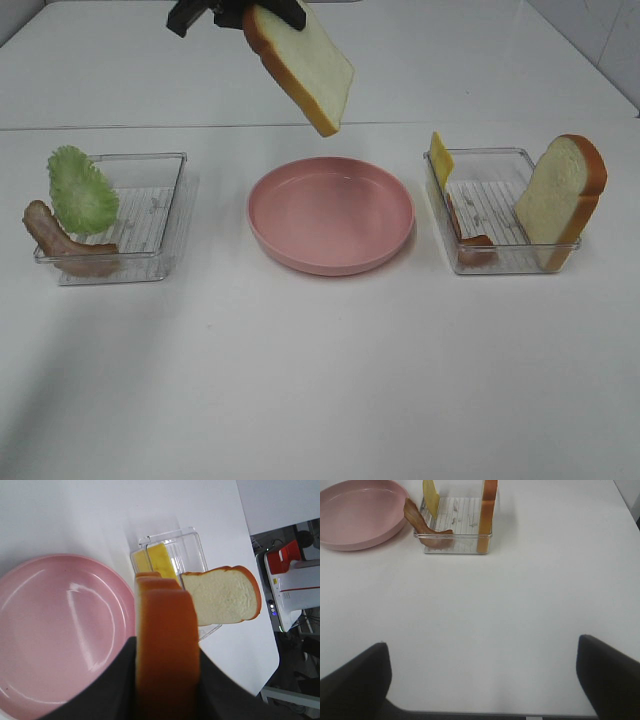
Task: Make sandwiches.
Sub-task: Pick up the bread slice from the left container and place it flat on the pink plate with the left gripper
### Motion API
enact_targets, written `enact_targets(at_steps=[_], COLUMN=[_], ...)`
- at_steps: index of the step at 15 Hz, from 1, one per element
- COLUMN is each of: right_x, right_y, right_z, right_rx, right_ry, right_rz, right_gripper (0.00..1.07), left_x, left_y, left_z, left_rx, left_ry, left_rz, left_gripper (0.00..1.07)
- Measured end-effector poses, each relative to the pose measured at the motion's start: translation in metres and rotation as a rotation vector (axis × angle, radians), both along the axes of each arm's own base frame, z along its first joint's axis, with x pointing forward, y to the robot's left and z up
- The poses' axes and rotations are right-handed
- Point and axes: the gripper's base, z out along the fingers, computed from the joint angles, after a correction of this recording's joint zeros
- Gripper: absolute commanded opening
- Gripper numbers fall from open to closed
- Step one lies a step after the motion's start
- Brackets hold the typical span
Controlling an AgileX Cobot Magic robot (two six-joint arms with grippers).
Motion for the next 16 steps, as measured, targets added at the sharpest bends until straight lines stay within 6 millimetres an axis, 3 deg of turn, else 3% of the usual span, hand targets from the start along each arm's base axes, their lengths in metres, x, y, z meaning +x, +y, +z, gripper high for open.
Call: enact_targets(at_steps=[2, 9, 16], right_x=[0.000, 0.000, 0.000], right_y=[0.000, 0.000, 0.000], right_z=[0.000, 0.000, 0.000], right_rx=[0.000, 0.001, 0.001], right_ry=[0.000, 0.000, 0.000], right_rz=[0.000, 0.001, 0.001], right_gripper=[0.98, 0.98, 0.98], left_x=[0.002, 0.019, 0.033], left_y=[-0.007, -0.016, -0.025], left_z=[-0.012, -0.082, -0.134], left_rx=[-0.004, -0.002, -0.084], left_ry=[0.017, 0.143, 0.203], left_rz=[-0.013, -0.002, 0.073], left_gripper=[0.13, 0.13, 0.13])
